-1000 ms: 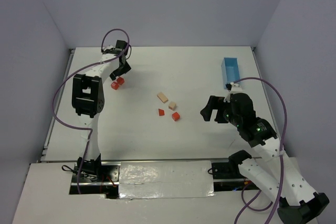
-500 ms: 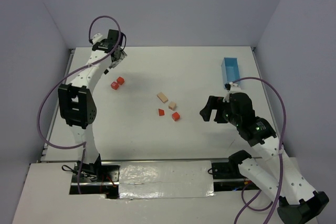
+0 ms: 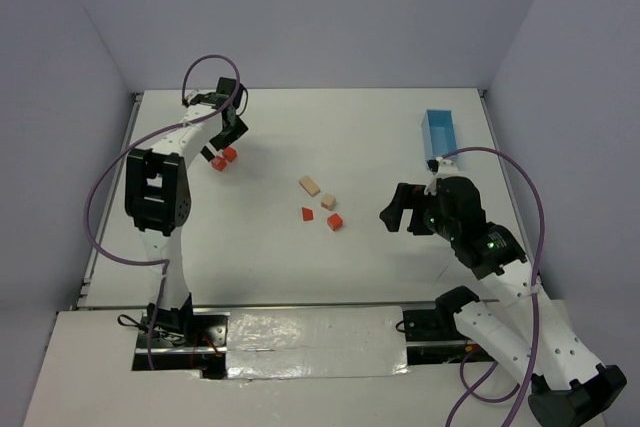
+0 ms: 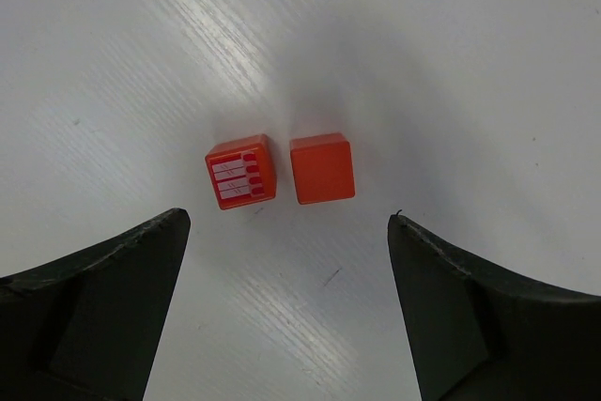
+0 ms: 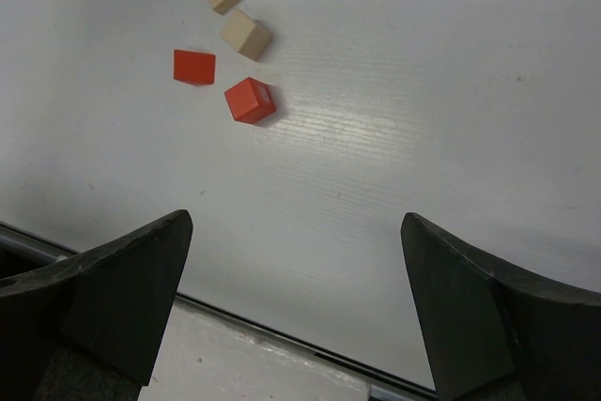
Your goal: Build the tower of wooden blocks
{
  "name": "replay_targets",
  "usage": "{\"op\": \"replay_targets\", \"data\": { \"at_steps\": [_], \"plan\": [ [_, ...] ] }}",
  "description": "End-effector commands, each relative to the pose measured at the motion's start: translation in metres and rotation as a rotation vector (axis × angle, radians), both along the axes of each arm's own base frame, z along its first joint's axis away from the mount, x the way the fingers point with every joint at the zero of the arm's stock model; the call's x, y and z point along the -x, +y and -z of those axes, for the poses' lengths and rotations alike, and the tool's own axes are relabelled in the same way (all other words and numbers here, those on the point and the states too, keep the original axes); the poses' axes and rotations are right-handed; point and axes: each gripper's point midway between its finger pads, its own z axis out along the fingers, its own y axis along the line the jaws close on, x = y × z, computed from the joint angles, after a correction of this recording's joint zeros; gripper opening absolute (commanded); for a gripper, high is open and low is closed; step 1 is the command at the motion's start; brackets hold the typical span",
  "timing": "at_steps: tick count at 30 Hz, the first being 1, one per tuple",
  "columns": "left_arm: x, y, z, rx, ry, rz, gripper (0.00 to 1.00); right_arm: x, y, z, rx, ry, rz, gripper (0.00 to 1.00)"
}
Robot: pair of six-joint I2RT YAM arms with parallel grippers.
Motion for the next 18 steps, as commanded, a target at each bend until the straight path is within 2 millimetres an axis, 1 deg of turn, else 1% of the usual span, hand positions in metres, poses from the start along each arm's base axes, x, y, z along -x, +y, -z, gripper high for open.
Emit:
{"op": "replay_targets", "data": {
  "at_steps": [1, 4, 6, 10, 18],
  "plan": [
    [-0.014, -0.003, -0.003, -0.002, -0.029, 0.018, 1.00, -0.005, 0.006, -0.008, -0.014, -0.052, -0.027, 1.00],
    [-0.013, -0.001, 0.005, -0.005, -0.011, 0.011, 1.00, -0.005, 0.006, -0.007, -0.012, -0.047, -0.029, 1.00],
    [-0.008, 0.000, 0.013, -0.007, 0.013, 0.000, 0.99, -0.005, 0.006, -0.007, -0.014, -0.048, -0.029, 1.00],
    [-0.004, -0.001, 0.022, 0.006, 0.028, -0.005, 1.00, -0.005, 0.006, -0.006, -0.011, -0.046, -0.029, 1.00],
    [-0.006, 0.003, 0.034, -0.001, 0.056, -0.016, 0.99, -0.005, 0.007, -0.006, -0.011, -0.045, -0.032, 1.00]
  ]
}}
